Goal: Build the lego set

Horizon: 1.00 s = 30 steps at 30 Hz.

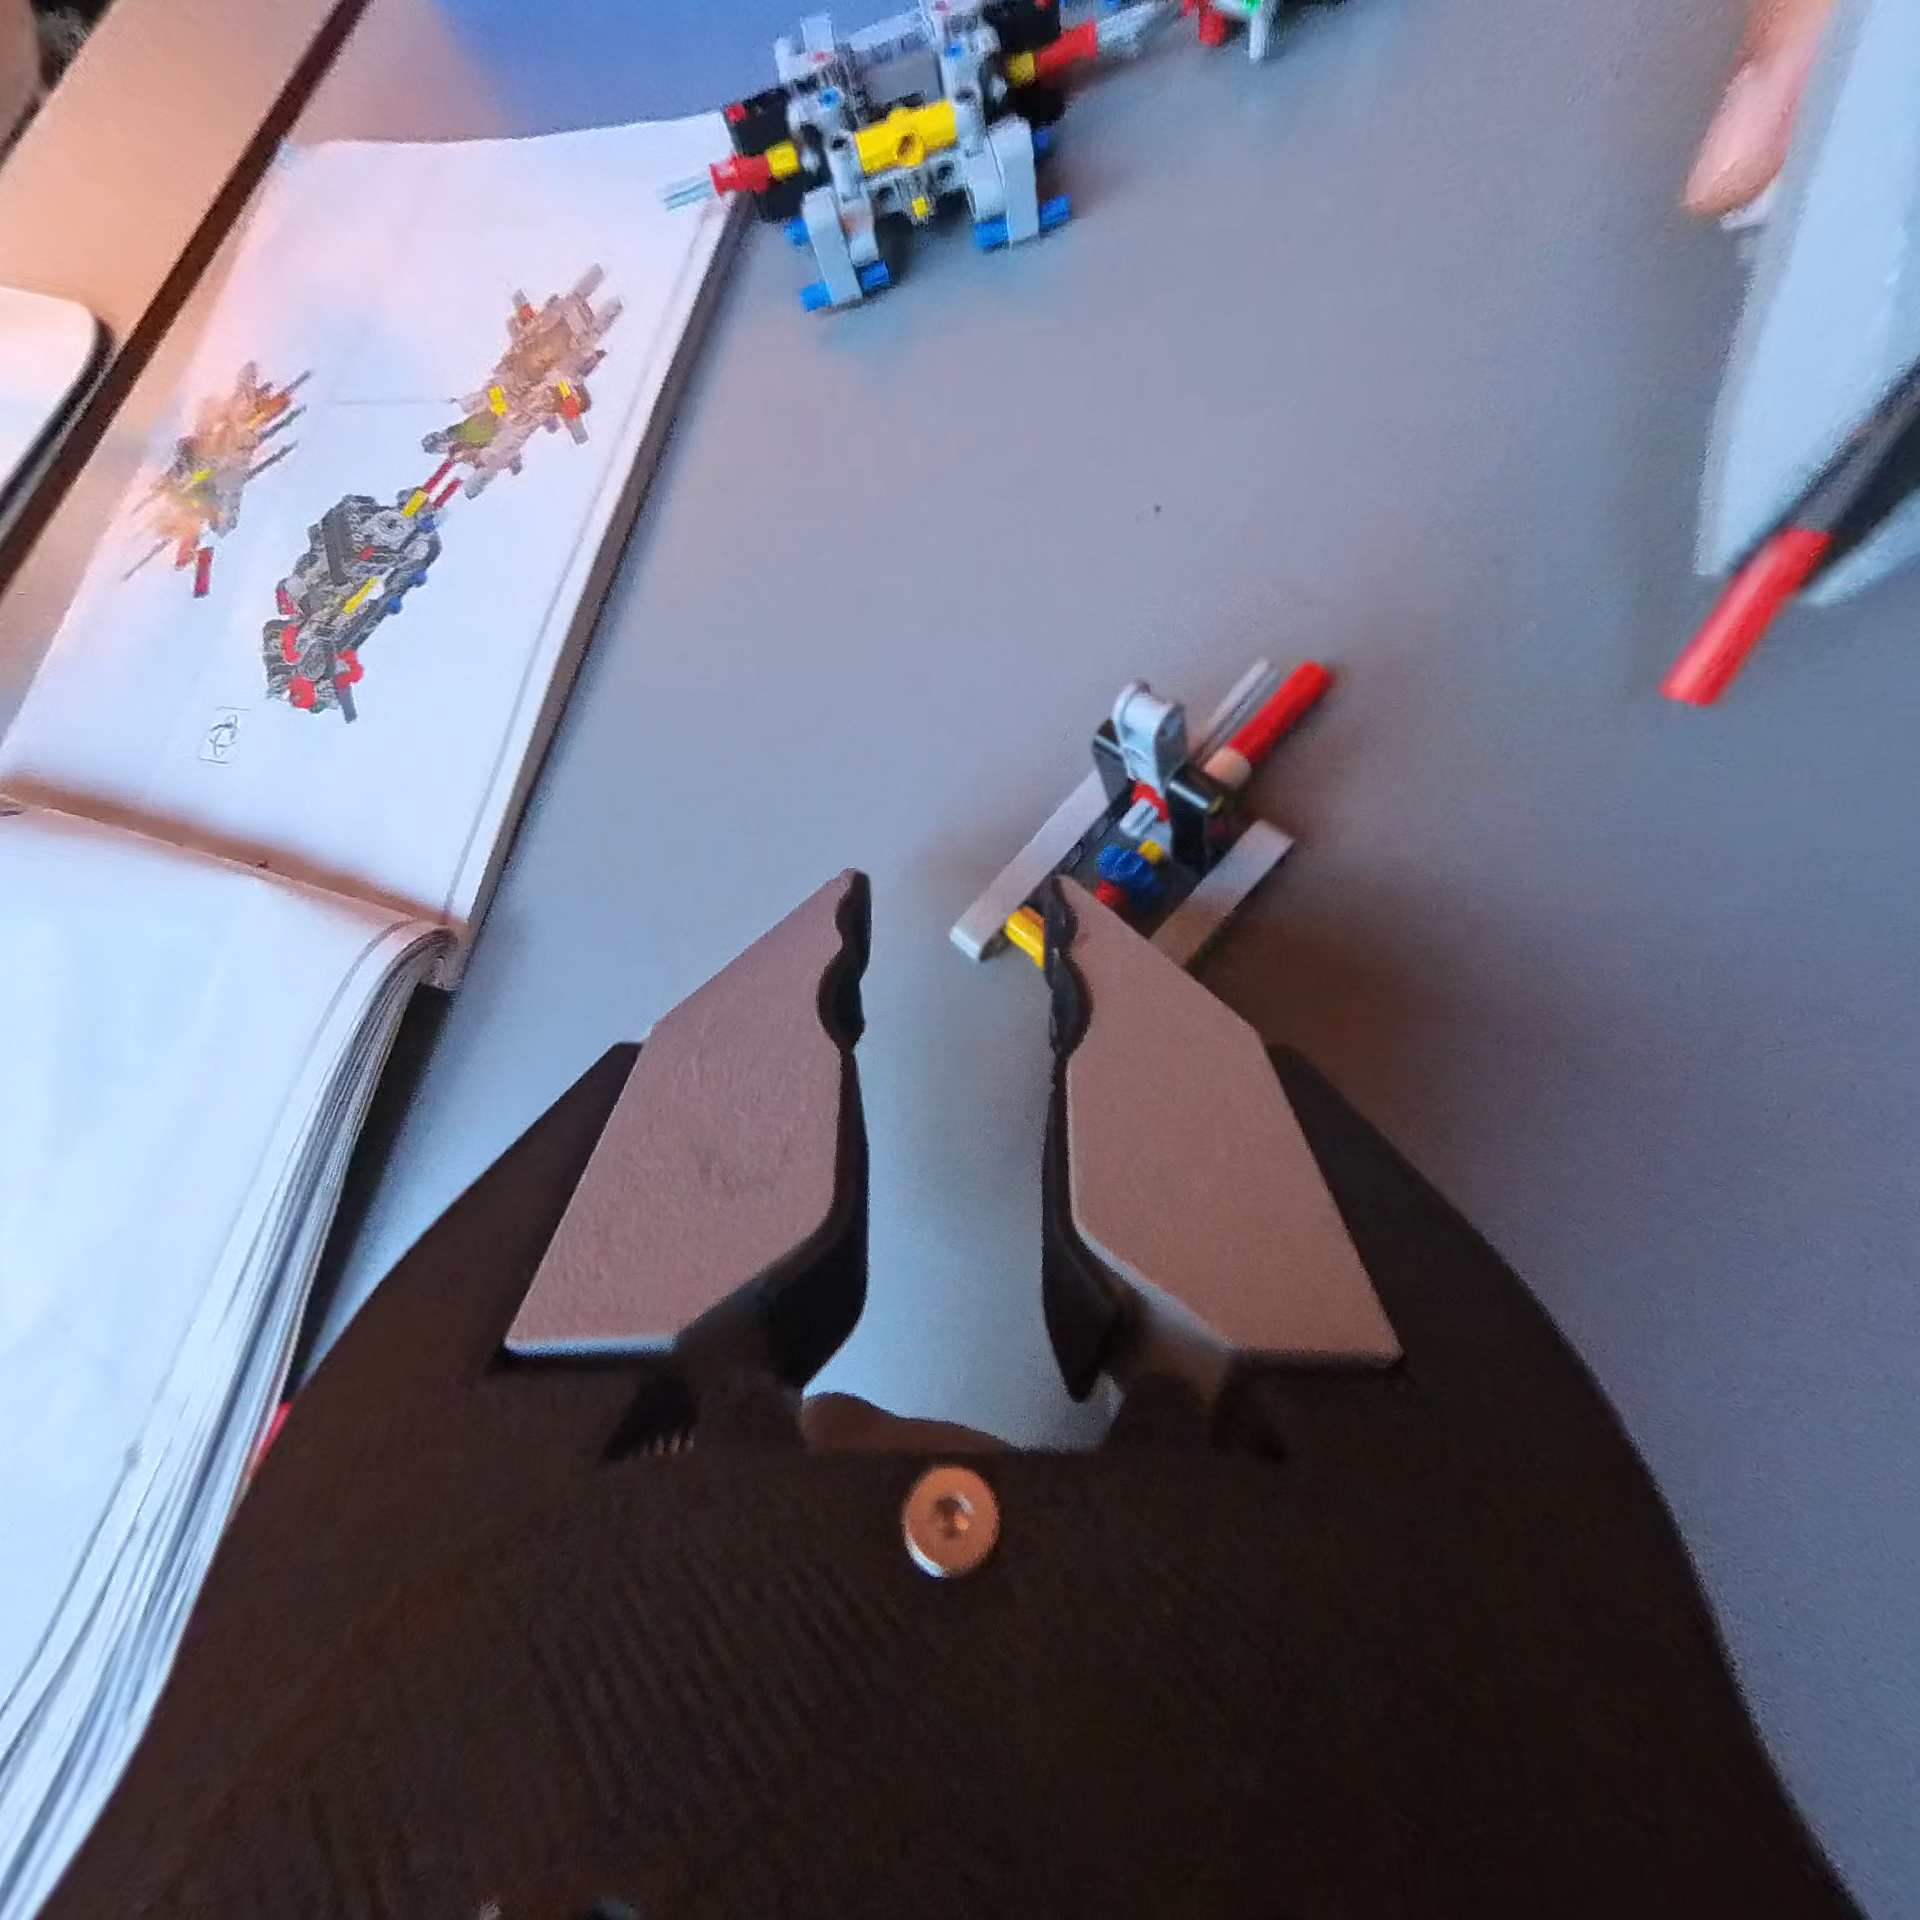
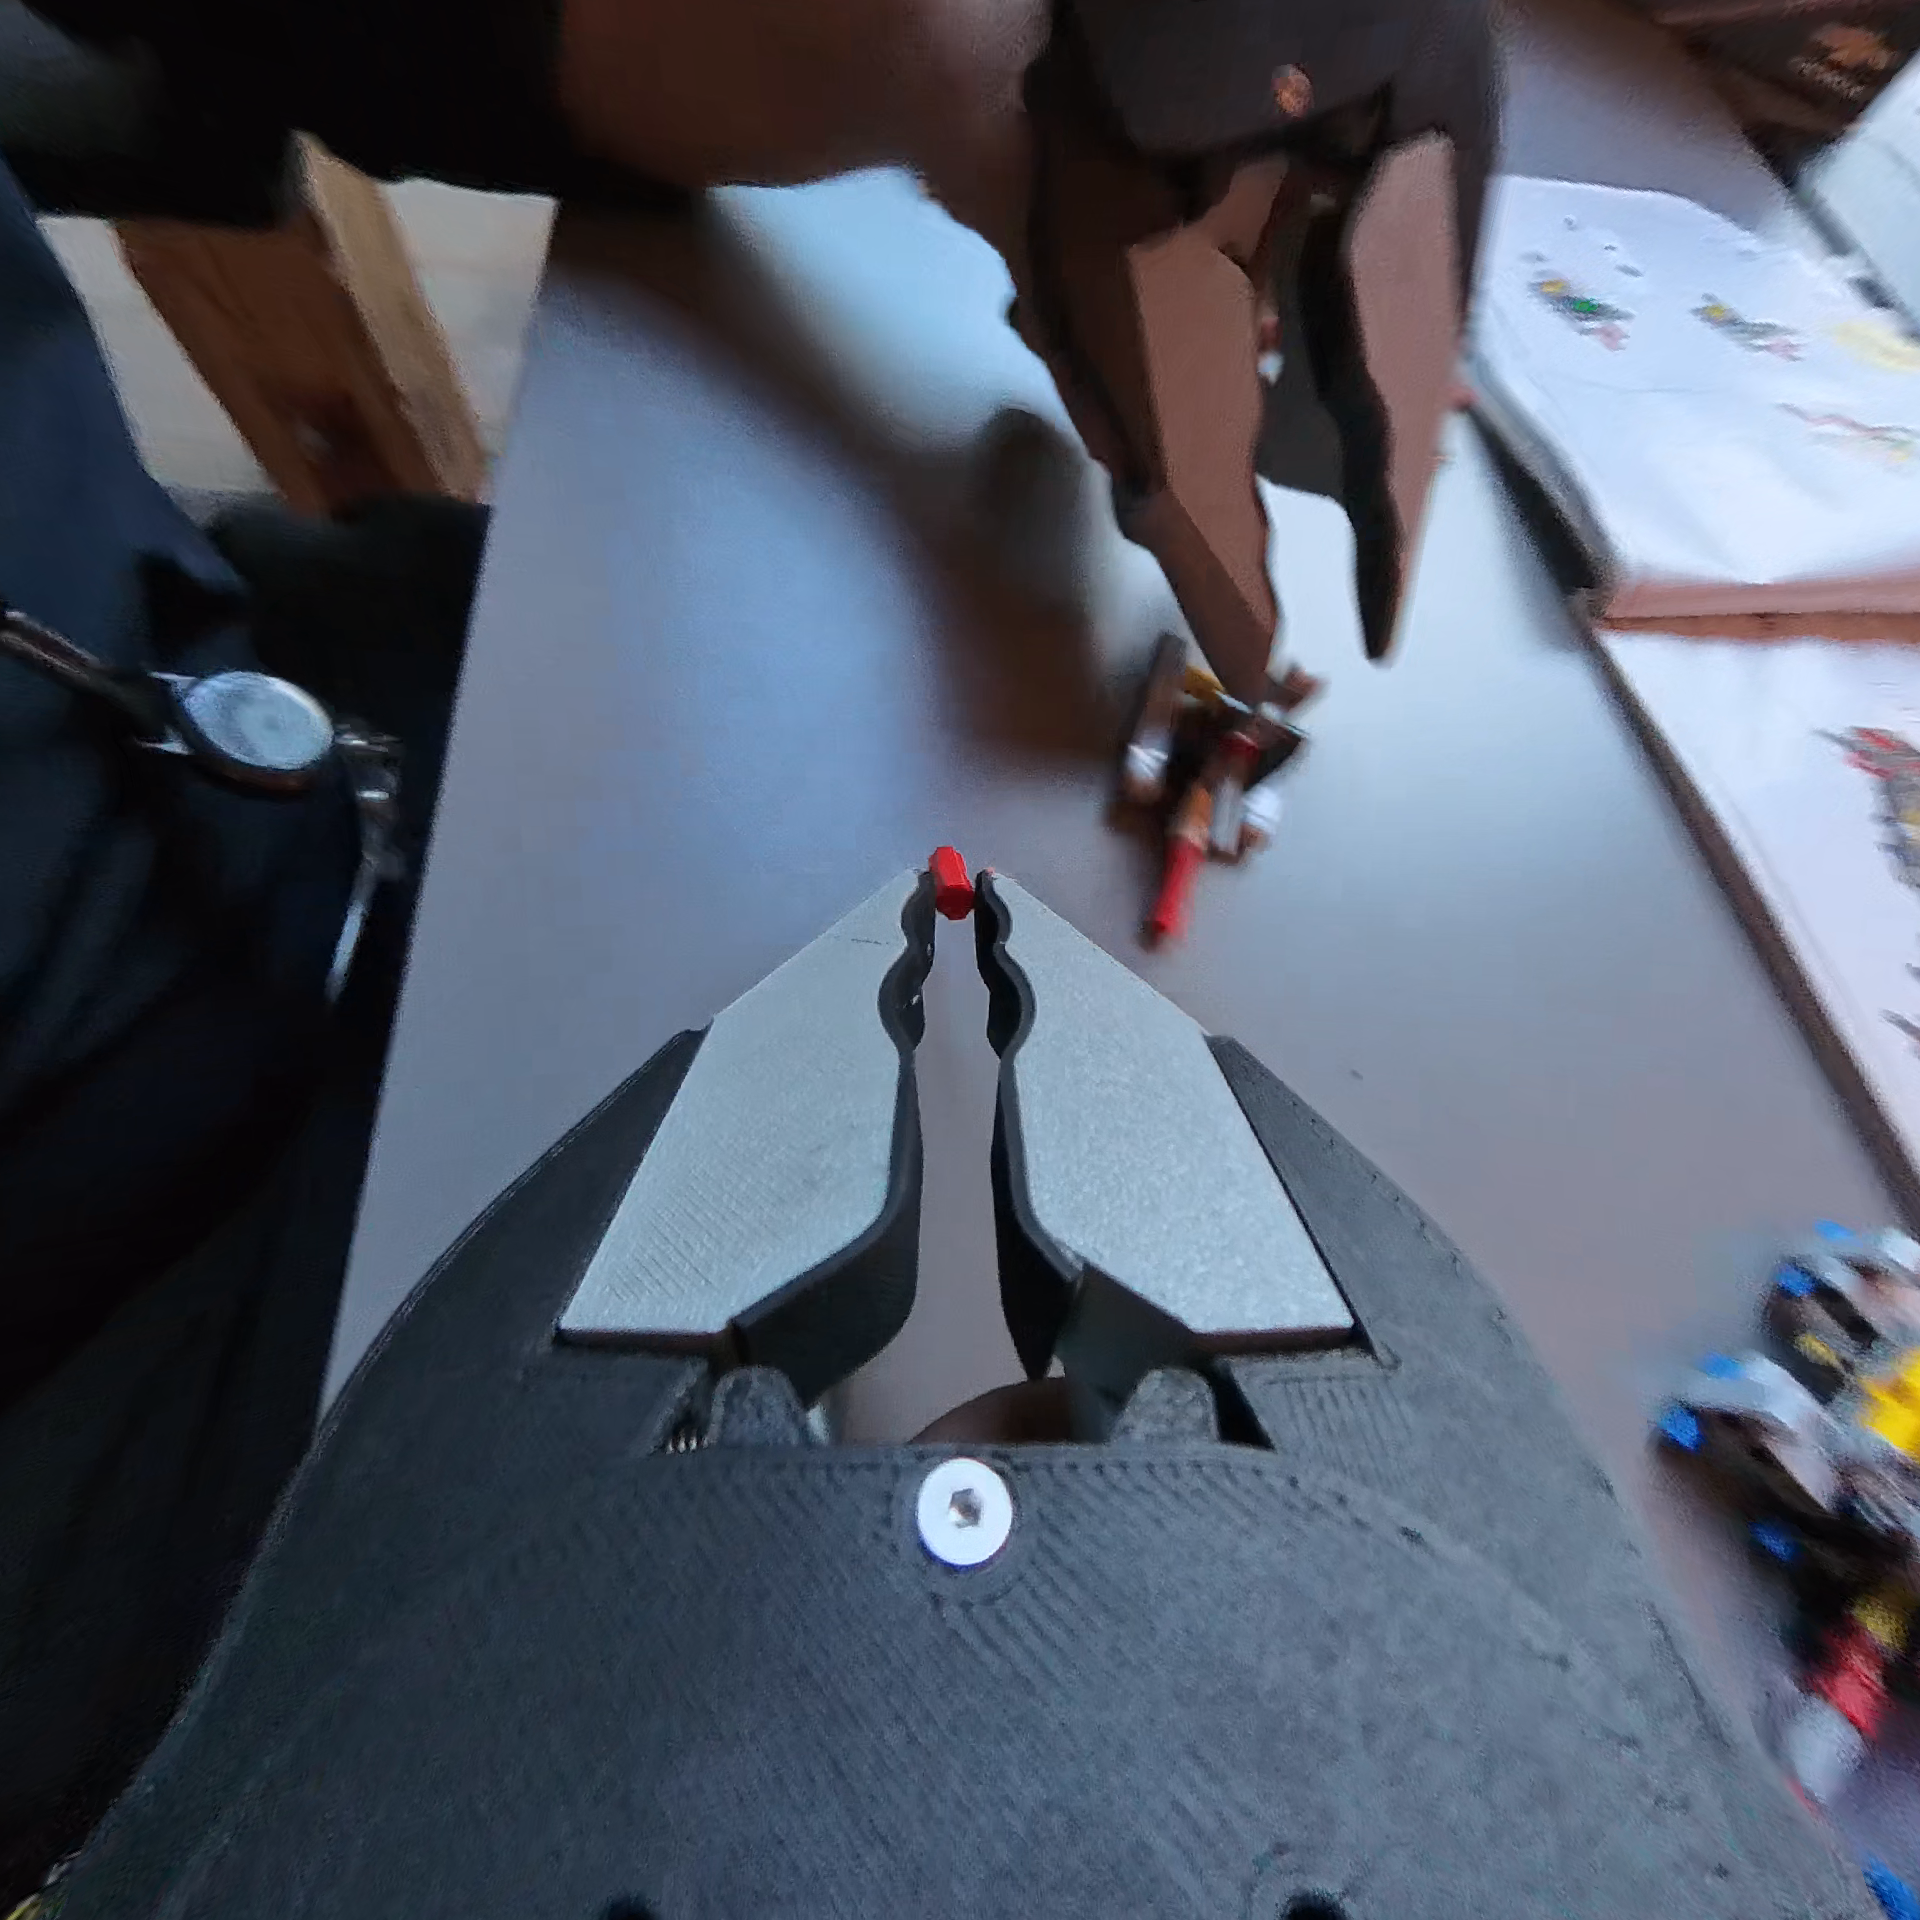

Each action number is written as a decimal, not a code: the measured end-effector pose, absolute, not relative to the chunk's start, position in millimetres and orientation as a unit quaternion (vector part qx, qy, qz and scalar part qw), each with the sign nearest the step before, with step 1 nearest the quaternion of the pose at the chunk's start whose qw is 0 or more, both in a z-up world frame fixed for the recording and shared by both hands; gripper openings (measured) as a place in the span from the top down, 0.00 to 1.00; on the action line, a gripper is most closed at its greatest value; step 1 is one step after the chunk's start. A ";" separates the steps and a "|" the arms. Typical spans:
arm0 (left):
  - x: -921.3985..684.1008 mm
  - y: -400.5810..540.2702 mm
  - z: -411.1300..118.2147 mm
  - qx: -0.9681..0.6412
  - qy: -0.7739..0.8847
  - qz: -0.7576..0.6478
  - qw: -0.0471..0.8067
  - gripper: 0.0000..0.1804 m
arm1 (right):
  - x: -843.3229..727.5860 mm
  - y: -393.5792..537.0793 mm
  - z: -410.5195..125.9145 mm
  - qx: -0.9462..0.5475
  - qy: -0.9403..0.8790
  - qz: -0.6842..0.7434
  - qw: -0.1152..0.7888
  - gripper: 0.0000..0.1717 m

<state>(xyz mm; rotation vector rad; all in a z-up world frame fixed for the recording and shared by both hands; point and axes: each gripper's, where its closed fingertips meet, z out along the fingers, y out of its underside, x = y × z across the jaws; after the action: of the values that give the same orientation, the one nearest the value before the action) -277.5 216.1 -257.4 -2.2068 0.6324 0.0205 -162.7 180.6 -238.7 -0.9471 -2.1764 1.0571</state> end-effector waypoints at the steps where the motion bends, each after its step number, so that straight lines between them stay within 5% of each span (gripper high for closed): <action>1: -276.5 214.9 -251.6 -0.872 0.249 -0.015 0.422 0.83 | -163.0 188.5 -234.0 -0.361 -0.797 0.397 0.277 0.97; 7: -245.9 203.9 -226.1 -0.834 0.273 -0.140 0.459 0.78 | -175.3 225.6 -202.6 -0.398 -0.708 0.479 0.334 0.98; 16: -252.4 206.8 -244.9 -0.841 0.319 -0.135 0.416 0.74 | -193.7 223.6 -214.5 -0.383 -0.724 0.424 0.386 0.98; 23: -241.9 205.8 -195.2 -0.799 0.287 -0.180 0.497 0.88 | -198.0 208.4 -188.0 -0.349 -0.681 0.497 0.410 0.98; 30: -204.7 194.2 -188.4 -0.778 0.297 -0.263 0.487 0.88 | -200.6 199.4 -175.2 -0.338 -0.652 0.534 0.419 0.98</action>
<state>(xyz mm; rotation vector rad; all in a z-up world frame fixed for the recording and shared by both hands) -204.7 194.2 -188.4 -1.8927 0.7224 -0.6392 -200.6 199.4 -175.2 -0.8471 -1.6349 1.3401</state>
